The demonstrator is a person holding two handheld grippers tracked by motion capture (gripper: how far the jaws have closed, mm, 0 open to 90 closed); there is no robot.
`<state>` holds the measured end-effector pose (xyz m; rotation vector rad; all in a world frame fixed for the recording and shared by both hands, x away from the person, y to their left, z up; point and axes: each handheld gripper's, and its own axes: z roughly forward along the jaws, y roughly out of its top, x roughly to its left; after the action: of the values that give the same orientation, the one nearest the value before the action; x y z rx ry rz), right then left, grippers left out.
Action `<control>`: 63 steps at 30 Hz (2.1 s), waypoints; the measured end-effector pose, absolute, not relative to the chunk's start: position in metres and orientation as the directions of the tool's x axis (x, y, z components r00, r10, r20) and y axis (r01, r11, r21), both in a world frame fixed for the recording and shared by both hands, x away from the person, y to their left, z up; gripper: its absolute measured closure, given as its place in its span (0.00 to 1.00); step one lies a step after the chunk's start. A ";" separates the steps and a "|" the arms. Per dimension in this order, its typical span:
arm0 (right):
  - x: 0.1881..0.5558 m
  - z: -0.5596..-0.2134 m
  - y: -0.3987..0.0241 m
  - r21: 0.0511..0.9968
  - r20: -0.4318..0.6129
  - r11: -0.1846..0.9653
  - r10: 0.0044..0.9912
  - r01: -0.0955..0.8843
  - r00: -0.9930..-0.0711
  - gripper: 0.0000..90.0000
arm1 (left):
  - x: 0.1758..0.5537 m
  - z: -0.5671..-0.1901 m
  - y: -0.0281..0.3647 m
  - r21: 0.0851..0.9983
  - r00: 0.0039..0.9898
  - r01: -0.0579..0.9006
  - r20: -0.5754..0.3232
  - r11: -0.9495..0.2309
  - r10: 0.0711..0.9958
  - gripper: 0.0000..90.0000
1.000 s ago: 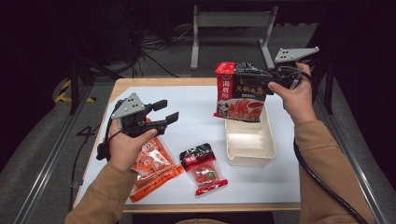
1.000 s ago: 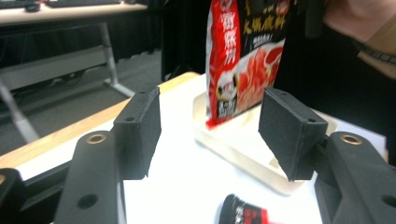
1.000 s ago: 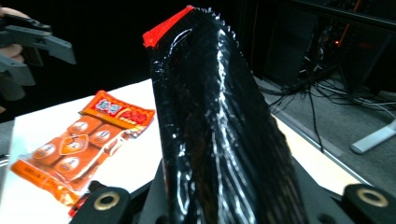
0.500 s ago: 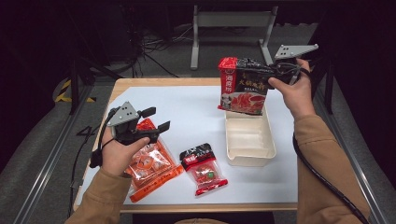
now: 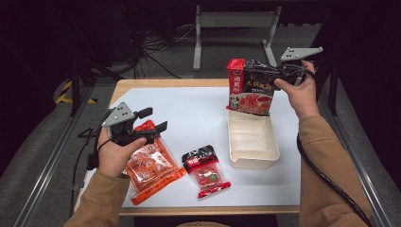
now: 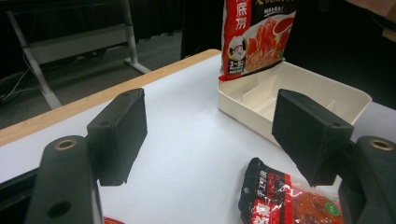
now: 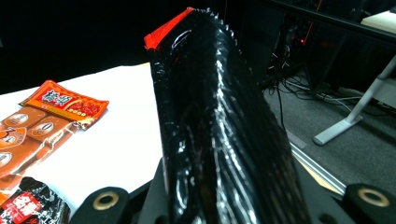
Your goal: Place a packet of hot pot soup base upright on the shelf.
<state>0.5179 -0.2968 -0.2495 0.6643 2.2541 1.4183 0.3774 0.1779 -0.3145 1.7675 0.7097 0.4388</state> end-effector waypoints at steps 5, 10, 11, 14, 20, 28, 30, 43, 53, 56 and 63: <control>0.522 -0.257 -0.301 0.911 -0.067 0.365 0.592 0.193 -0.803 0.88 | 0.378 -0.315 0.178 0.947 0.752 0.250 -0.059 -0.201 0.657 0.30; 0.523 -0.263 -0.299 0.905 -0.074 0.379 0.584 0.191 -0.809 0.88 | 0.377 -0.315 0.177 0.946 0.754 0.252 -0.061 -0.203 0.654 0.30; 0.524 -0.265 -0.298 0.905 -0.071 0.380 0.581 0.192 -0.811 0.87 | 0.378 -0.315 0.178 0.947 0.753 0.250 -0.060 -0.201 0.655 0.30; 0.525 -0.268 -0.297 0.904 -0.073 0.383 0.579 0.192 -0.812 0.87 | 0.378 -0.315 0.178 0.946 0.752 0.256 -0.067 -0.197 0.656 0.30; 0.526 -0.275 -0.294 0.897 -0.072 0.394 0.578 0.201 -0.813 0.87 | 0.379 -0.316 0.180 0.945 0.750 0.259 -0.067 -0.199 0.658 0.30; 0.527 -0.283 -0.296 0.892 -0.057 0.395 0.582 0.221 -0.811 0.86 | 0.379 -0.316 0.180 0.944 0.750 0.265 -0.073 -0.198 0.658 0.30; 0.527 -0.286 -0.295 0.888 -0.056 0.402 0.581 0.225 -0.812 0.86 | 0.379 -0.317 0.180 0.943 0.751 0.266 -0.071 -0.202 0.656 0.30; 0.528 -0.309 -0.301 0.885 -0.012 0.381 0.593 0.267 -0.805 0.84 | 0.379 -0.320 0.180 0.939 0.747 0.280 -0.081 -0.201 0.660 0.29; 0.524 -0.322 -0.312 0.892 0.012 0.351 0.612 0.285 -0.791 0.86 | 0.380 -0.323 0.177 0.935 0.748 0.287 -0.083 -0.208 0.659 0.29; 0.524 -0.325 -0.314 0.894 0.017 0.344 0.616 0.288 -0.788 0.86 | 0.380 -0.323 0.177 0.935 0.748 0.286 -0.081 -0.208 0.659 0.29; 0.522 -0.329 -0.316 0.899 0.024 0.331 0.617 0.287 -0.786 0.86 | 0.380 -0.325 0.176 0.934 0.749 0.290 -0.086 -0.209 0.657 0.28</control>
<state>0.5217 -0.3162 -0.3293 0.8071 2.2786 1.4386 0.3802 0.1759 -0.3247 1.7996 0.7398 0.3985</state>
